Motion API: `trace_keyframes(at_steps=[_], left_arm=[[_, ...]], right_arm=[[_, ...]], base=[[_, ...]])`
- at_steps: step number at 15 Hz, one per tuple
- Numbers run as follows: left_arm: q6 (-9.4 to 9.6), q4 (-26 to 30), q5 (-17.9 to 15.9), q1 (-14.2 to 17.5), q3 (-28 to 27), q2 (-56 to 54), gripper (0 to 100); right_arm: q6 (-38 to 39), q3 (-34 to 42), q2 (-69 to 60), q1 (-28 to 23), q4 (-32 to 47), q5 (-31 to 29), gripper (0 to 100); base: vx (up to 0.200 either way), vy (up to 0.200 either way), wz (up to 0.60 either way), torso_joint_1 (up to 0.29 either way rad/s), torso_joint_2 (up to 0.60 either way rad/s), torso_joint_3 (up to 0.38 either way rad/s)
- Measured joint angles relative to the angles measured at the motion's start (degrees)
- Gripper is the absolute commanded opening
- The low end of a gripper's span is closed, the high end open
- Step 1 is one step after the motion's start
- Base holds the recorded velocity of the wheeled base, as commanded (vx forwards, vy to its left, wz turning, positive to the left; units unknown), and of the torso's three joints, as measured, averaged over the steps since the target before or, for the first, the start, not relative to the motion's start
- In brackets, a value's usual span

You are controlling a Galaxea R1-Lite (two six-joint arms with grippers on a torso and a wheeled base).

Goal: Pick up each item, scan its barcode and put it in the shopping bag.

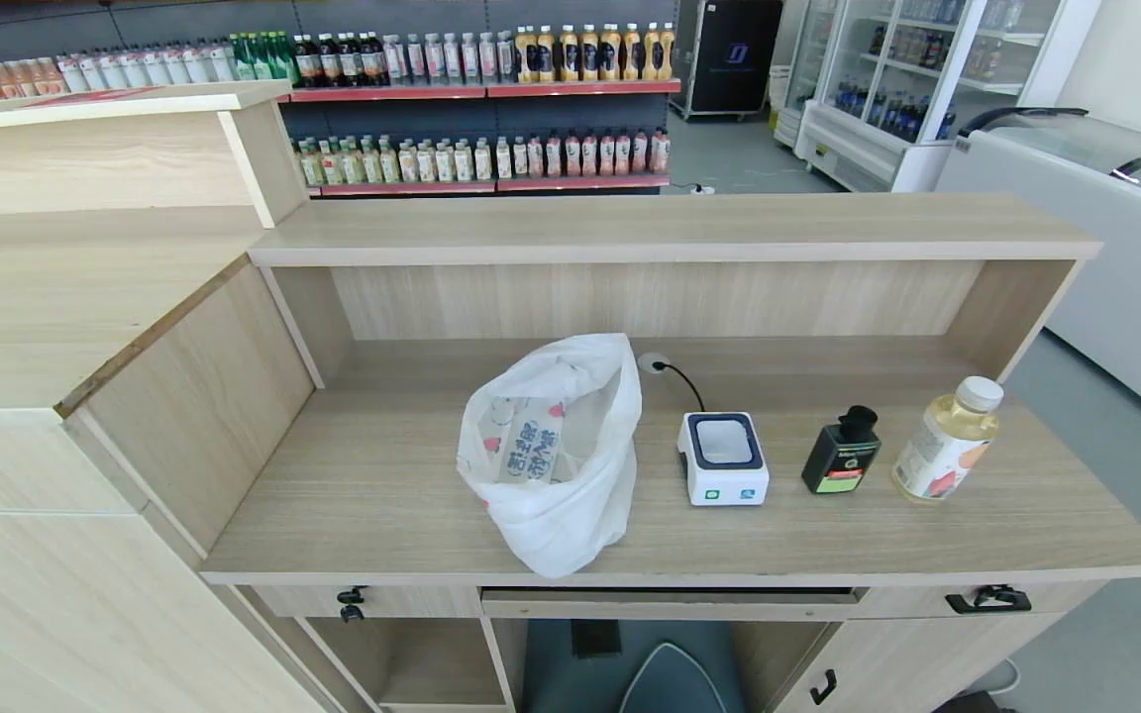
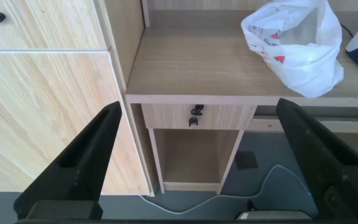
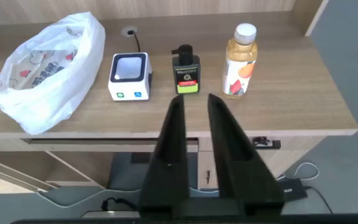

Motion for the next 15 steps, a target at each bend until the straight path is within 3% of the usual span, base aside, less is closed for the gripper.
trace_keyframes(at_steps=[3,6,9,12,15], left_arm=[[0.0,0.02,0.0,0.0,0.0,0.02,100],[-0.02,0.02,-0.02,-0.05,0.0,0.02,100],[-0.02,0.02,0.0,-0.05,0.0,0.0,100],[-0.02,0.02,0.0,-0.02,0.0,0.02,100],[0.0,0.02,0.0,-0.02,0.0,0.02,100]], right_arm=[[-1.49,-2.95,21.15,-0.84,-15.79,3.33,100],[-4.57,-3.61,38.23,-3.15,-26.14,11.63,100],[-14.84,-4.83,55.65,-6.38,-38.16,18.71,100],[-28.44,-8.83,68.02,-9.02,-43.37,24.91,100],[-36.07,-13.42,76.24,-9.76,-44.42,27.61,100]], base=[[0.0,0.0,0.0,0.0,0.0,0.0],[0.0,0.0,0.0,0.0,0.0,0.0],[0.0,0.0,0.0,0.0,0.0,0.0],[0.0,0.0,0.0,0.0,0.0,0.0],[0.0,0.0,0.0,0.0,0.0,0.0]])
